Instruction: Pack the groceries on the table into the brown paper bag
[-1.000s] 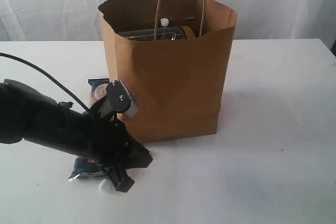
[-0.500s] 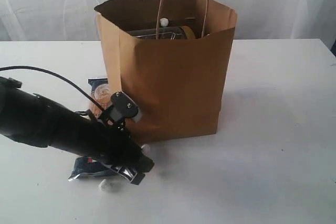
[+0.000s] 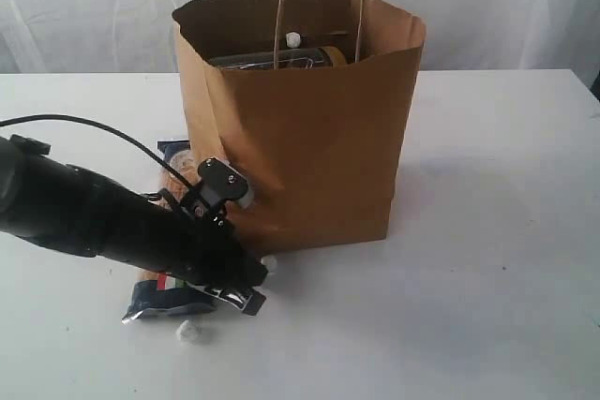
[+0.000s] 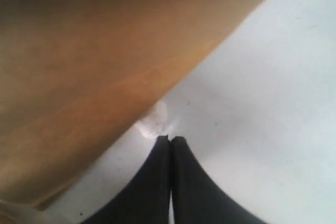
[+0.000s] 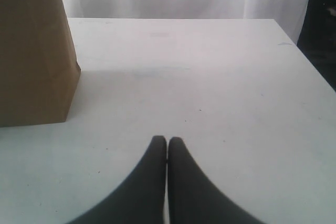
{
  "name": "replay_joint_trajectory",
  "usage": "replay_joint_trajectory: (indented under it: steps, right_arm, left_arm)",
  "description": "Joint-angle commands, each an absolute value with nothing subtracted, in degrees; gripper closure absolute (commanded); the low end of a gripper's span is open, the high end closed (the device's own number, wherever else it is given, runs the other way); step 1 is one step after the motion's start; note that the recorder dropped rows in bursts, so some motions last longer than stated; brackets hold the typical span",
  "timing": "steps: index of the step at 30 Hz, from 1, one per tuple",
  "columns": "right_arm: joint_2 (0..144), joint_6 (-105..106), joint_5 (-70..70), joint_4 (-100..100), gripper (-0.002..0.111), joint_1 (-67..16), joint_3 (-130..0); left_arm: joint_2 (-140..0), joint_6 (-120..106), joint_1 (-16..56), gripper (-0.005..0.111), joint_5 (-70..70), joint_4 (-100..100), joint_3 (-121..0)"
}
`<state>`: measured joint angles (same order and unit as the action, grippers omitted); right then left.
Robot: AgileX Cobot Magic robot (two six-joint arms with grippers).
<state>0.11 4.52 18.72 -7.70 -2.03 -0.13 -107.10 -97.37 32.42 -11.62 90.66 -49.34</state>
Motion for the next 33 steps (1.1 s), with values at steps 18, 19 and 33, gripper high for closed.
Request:
replay_joint_trajectory:
  steps: [18,19,33]
  right_arm:
    - [0.0,4.3,18.2,-7.6,0.108,-2.2,0.0]
    - [0.0,4.3,18.2,-7.6,0.108,-2.2,0.0]
    - [0.0,4.3,18.2,-7.6,0.108,-2.2,0.0]
  left_arm:
    - [-100.4,-80.9,32.7,0.075,-15.5,78.5,-48.7]
    - [-100.8,-80.9,32.7,0.069,-14.9,78.9,-48.7]
    - [-101.8,-76.4,32.7,0.107,-24.5,79.2,-48.7]
